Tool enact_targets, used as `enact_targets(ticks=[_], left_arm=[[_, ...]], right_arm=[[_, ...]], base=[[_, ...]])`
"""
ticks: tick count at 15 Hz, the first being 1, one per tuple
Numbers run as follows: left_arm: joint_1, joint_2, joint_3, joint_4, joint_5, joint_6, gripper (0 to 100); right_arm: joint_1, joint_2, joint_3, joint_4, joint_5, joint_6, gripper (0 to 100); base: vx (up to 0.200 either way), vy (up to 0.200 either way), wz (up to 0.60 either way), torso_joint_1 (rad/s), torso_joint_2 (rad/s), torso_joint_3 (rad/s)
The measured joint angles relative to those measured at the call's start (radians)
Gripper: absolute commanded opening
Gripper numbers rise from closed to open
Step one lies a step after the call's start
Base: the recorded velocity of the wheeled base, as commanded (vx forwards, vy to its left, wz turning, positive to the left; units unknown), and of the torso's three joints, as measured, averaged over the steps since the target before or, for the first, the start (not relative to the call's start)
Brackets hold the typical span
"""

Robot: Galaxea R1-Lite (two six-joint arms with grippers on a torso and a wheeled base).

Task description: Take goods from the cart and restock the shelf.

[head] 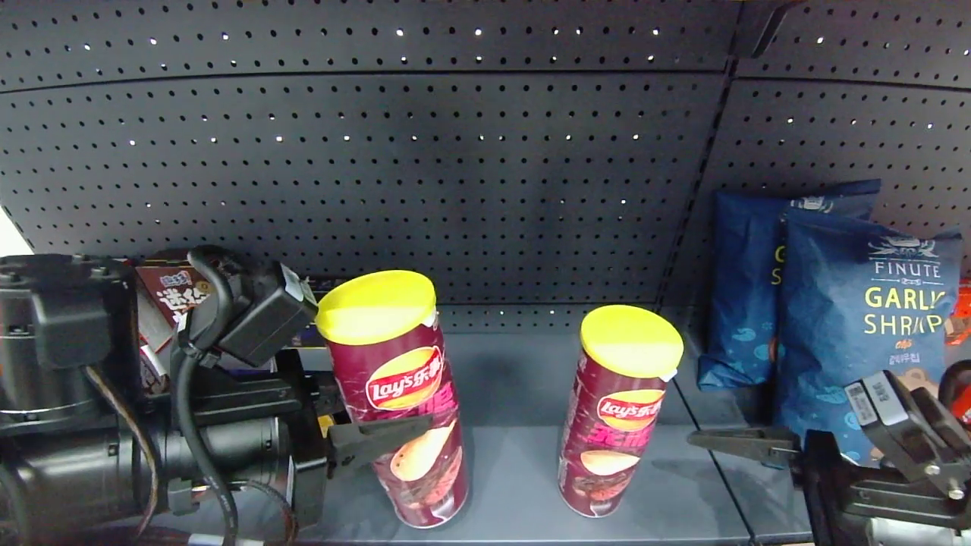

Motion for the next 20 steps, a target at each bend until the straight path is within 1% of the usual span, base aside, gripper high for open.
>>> enact_targets(ticks=[2, 3, 5, 7, 9, 12, 13, 15, 16, 18, 19, 20], left_arm=[[-0.011, 0.003, -0.074, 0.123, -0.003, 0.001, 0], [-0.016, 0.008, -0.114, 0.169, -0.009, 0.003, 0], [-0.022, 0.038, -0.170, 0.183, -0.020, 0.029, 0], [-0.027, 0.071, -0.209, 0.196, -0.040, 0.085, 0], [-0.040, 0.107, -0.247, 0.215, -0.043, 0.094, 0], [-0.044, 0.169, -0.344, 0.283, -0.045, 0.097, 0], [-0.043, 0.198, -0.371, 0.273, -0.046, 0.101, 0], [-0.036, 0.249, -0.407, 0.209, -0.049, 0.130, 0], [-0.029, 0.271, -0.412, 0.208, -0.050, 0.150, 0], [-0.002, 0.308, -0.426, 0.199, -0.074, 0.171, 0], [0.018, 0.322, -0.439, 0.202, -0.094, 0.199, 0], [0.044, 0.341, -0.463, 0.210, -0.120, 0.233, 0]], right_arm=[[0.001, -0.093, -0.009, 0.107, -0.019, 0.008, 100], [0.001, -0.137, -0.011, 0.133, -0.038, 0.028, 100], [0.004, -0.200, -0.012, 0.141, -0.073, 0.064, 100], [0.001, -0.237, -0.013, 0.141, -0.077, 0.073, 100], [0.000, -0.264, -0.007, 0.141, -0.077, 0.074, 100], [-0.001, -0.279, -0.013, 0.139, -0.077, 0.095, 100], [-0.001, -0.281, -0.016, 0.136, -0.079, 0.109, 100], [-0.002, -0.285, -0.017, 0.134, -0.080, 0.122, 100], [-0.003, -0.285, -0.017, 0.132, -0.079, 0.124, 100], [-0.003, -0.287, -0.016, 0.132, -0.079, 0.130, 100], [-0.003, -0.287, -0.015, 0.132, -0.079, 0.132, 100], [-0.004, -0.287, -0.015, 0.132, -0.079, 0.132, 100]], base=[[0.000, 0.000, 0.00, 0.000, 0.00, 0.000], [0.000, 0.000, 0.00, 0.000, 0.00, 0.000], [0.000, 0.000, 0.00, 0.000, 0.00, 0.000], [0.000, 0.000, 0.00, 0.000, 0.00, 0.000], [0.000, 0.000, 0.00, 0.000, 0.00, 0.000], [0.000, 0.000, 0.00, 0.000, 0.00, 0.000], [0.000, 0.000, 0.00, 0.000, 0.00, 0.000], [0.000, 0.000, 0.00, 0.000, 0.00, 0.000], [0.000, 0.000, 0.00, 0.000, 0.00, 0.000], [0.000, 0.000, 0.00, 0.000, 0.00, 0.000], [0.000, 0.000, 0.00, 0.000, 0.00, 0.000], [0.000, 0.000, 0.00, 0.000, 0.00, 0.000]])
